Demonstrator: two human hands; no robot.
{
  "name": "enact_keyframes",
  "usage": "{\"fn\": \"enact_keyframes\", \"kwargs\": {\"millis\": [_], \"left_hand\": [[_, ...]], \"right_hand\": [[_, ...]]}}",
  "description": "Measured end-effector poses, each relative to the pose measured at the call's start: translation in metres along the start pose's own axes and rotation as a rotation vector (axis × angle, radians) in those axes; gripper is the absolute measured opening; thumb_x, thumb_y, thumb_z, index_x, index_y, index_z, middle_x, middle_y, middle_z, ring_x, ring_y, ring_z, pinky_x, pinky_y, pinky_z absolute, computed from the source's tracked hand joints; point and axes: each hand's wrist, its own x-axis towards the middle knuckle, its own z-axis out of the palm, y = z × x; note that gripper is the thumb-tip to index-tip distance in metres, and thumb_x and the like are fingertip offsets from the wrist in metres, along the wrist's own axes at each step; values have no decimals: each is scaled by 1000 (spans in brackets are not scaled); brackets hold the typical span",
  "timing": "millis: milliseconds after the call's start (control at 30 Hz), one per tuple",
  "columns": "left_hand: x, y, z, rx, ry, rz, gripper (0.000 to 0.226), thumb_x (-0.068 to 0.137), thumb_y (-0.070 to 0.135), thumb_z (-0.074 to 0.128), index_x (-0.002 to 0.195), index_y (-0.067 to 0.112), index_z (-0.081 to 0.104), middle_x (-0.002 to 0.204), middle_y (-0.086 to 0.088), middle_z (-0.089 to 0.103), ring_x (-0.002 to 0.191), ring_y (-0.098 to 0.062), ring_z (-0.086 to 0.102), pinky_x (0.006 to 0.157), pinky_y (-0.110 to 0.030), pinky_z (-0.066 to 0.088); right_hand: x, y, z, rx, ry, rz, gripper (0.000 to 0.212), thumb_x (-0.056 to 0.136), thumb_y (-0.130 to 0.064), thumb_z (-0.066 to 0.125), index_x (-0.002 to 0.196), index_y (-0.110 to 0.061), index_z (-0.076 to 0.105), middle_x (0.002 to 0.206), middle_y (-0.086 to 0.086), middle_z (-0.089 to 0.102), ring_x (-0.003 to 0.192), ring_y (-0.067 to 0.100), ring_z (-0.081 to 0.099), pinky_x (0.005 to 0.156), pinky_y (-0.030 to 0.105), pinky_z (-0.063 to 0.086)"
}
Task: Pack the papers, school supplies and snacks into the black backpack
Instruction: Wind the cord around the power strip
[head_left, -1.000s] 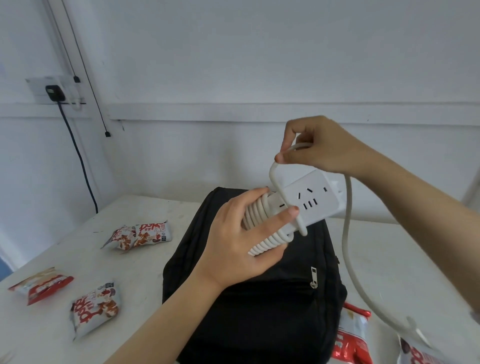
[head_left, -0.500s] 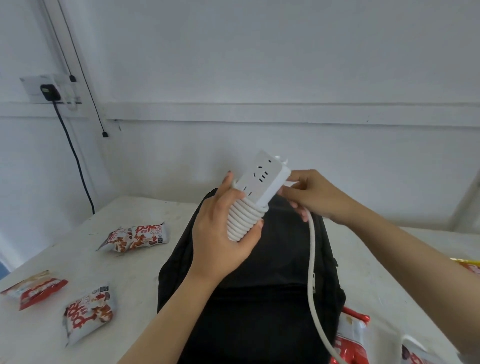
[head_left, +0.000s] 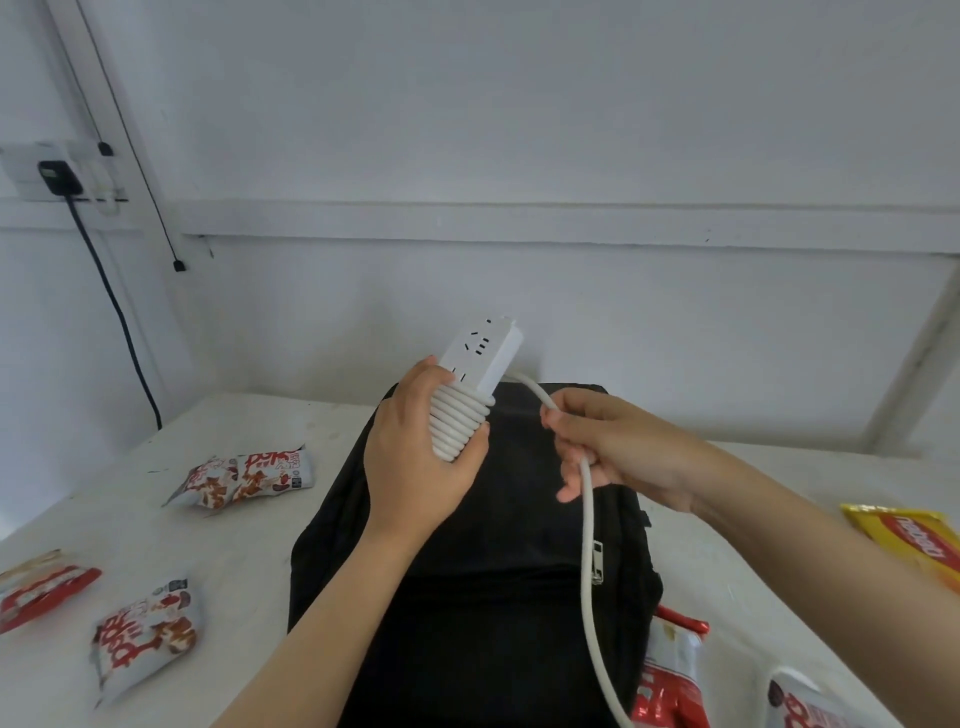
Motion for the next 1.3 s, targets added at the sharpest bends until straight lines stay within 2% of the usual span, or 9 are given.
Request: {"fn": "enact_keyframes", "kwargs": {"millis": [133,233,333,467,567,967,1067,1167,1300], "left_hand": [[8,7,6,-37,50,-90,62,71,36,75,121,26,40,123,2,51,99,-3,44,68,-11,38],[16,4,7,-28,76,-140,62,71,35,75,122,25,40,119,1,53,95,-8,48,63,-12,36],[19,7,12,-4,65,-131,61,72,36,74,122,25,40,120,1,53,95,-8,47,65,-21,41],[22,13,23,50,32,-111,60,71,36,74,120,23,43,117,1,54,91,-8,44,67,-25,39],[18,16,35,97,-36,-58,61,69,34,76,118,23,42,116,-2,56,87,-15,51,64,-26,38],[8,41,62,26,-170,6,65,69,35,76,121,25,39,120,0,53,87,-22,54,63,-31,43],[8,43,65,-15,-191,30,72,71,38,75,131,25,37,127,0,51,95,-22,54,68,-32,46],[7,40,68,-31,-240,43,86,74,39,74,143,25,26,131,-3,50,101,-21,52,74,-35,46],[0,33,73,17,-321,46,88,74,40,73,145,18,26,135,-3,49,104,-23,52,80,-35,46]], "right_hand": [[-13,7,1,107,-120,58,9,100,-27,39,97,-19,42,69,8,58,62,25,62,85,48,54],[-19,8,-5,-31,-61,70,14,102,-25,37,103,-16,48,62,6,48,52,16,52,65,36,57],[-24,5,-10,-182,48,63,18,102,-25,35,103,-17,51,59,2,49,45,11,41,46,21,41],[-28,4,-7,-614,310,-89,21,98,-26,41,90,-19,58,60,-5,48,52,8,45,55,21,39],[-36,2,-3,-924,404,-180,27,97,-30,43,81,-12,56,58,-6,47,54,9,45,51,21,33],[-67,1,0,-1360,392,-233,36,96,-33,37,63,-21,28,55,-4,36,49,10,33,46,22,19],[-76,0,-8,-1350,331,-241,25,97,-32,34,75,-21,36,60,-4,43,51,12,38,47,22,26],[-83,3,-13,-1084,191,-168,12,100,-29,30,93,-24,37,74,0,58,57,9,50,55,25,41],[-87,8,-18,-838,217,-40,17,101,-34,29,103,-26,44,66,-5,53,53,12,55,55,20,45]]}}
